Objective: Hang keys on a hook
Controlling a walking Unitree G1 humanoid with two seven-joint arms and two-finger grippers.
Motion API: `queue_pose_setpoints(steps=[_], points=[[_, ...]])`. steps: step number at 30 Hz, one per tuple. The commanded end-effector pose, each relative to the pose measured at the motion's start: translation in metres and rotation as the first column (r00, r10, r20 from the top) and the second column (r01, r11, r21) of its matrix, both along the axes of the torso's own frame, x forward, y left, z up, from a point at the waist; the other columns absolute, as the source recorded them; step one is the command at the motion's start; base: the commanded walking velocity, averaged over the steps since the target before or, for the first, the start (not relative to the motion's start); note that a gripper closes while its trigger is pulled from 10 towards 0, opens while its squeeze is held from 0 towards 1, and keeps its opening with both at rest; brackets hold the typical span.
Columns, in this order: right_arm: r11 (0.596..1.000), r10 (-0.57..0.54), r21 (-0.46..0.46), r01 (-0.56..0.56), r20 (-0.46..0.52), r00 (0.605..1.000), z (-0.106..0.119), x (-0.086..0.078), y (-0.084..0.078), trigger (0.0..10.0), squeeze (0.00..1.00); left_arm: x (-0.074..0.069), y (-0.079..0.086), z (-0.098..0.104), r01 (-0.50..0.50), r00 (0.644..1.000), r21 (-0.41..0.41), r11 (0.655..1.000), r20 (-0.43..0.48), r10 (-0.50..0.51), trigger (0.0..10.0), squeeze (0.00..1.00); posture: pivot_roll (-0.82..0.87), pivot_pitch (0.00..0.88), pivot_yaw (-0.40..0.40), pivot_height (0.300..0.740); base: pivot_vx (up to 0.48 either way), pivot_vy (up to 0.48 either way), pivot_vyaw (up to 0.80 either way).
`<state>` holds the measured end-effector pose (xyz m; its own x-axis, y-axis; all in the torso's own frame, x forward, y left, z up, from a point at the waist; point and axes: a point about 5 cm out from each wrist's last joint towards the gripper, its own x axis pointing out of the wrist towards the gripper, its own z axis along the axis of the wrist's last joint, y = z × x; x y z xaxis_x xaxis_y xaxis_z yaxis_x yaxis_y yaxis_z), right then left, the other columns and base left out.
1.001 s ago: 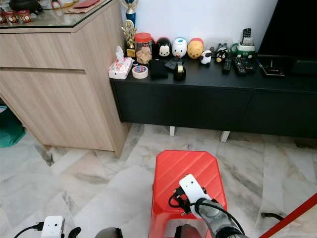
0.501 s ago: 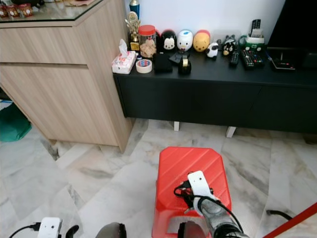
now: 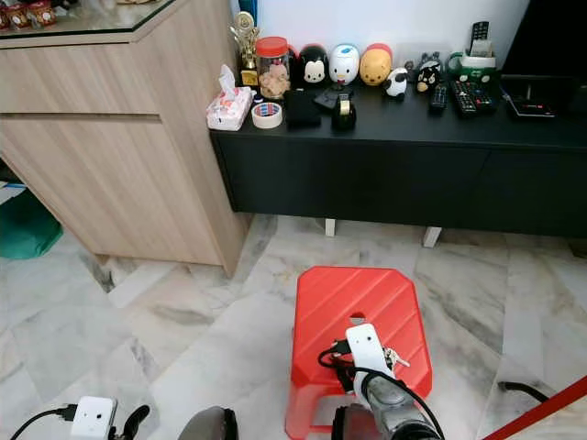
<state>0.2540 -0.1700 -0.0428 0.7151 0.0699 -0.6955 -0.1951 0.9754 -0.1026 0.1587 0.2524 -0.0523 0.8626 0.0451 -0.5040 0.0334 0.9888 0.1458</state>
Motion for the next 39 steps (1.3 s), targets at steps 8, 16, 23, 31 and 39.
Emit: queue_pose_setpoints(steps=[8,16,23,31,39], points=[[0.996,-0.074,0.058,0.068,0.098,0.992,0.015,0.018,0.001,10.0,0.00,-0.004,0.003,-0.003,0.016,0.999,0.033,0.999,-0.044,-0.015,10.0,0.00,0.15,0.068,0.049,0.635,0.000,0.000,0.00],[0.995,-0.058,0.090,0.054,0.045,0.997,0.007,0.009,0.010,10.0,0.00,0.001,-0.003,-0.002,0.041,0.999,0.038,0.998,-0.028,-0.040,10.0,0.00,0.15,0.065,0.049,0.635,0.000,0.000,0.00],[0.997,0.074,0.037,-0.075,0.015,0.997,0.003,0.004,0.017,10.0,0.00,0.001,-0.001,-0.002,0.038,0.999,0.042,0.998,-0.039,-0.036,10.0,0.00,0.16,0.059,0.050,0.635,0.000,0.000,0.00],[0.996,0.083,-0.023,-0.084,-0.043,0.996,0.000,0.002,0.006,4.9,0.00,-0.002,0.002,-0.005,0.033,0.997,0.045,0.998,-0.066,-0.030,10.0,0.00,0.16,0.057,0.052,0.635,0.000,0.000,0.00],[0.987,0.138,-0.074,-0.145,-0.092,0.986,-0.004,-0.004,0.004,0.0,0.00,-0.007,0.005,-0.006,0.030,0.996,0.043,0.999,-0.083,-0.027,10.0,0.00,0.16,0.060,0.053,0.635,0.000,0.000,0.00]])
